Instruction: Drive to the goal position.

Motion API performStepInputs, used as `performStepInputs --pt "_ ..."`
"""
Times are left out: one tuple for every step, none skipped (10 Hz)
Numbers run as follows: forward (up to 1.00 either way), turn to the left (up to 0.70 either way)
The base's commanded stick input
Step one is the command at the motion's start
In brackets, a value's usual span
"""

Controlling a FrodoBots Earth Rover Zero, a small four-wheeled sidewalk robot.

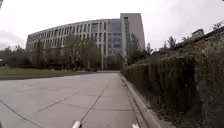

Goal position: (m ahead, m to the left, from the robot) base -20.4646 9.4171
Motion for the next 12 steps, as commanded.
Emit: performStepInputs --pt "0.06 0.0" --pt "0.06 0.0" --pt "0.06 0.0" --pt "0.07 0.0" --pt "0.07 0.0" --pt "0.07 0.0" --pt "0.06 0.0" --pt "0.06 0.0" --pt "0.06 0.0" --pt "0.06 0.0" --pt "0.06 0.0" --pt "0.07 0.0"
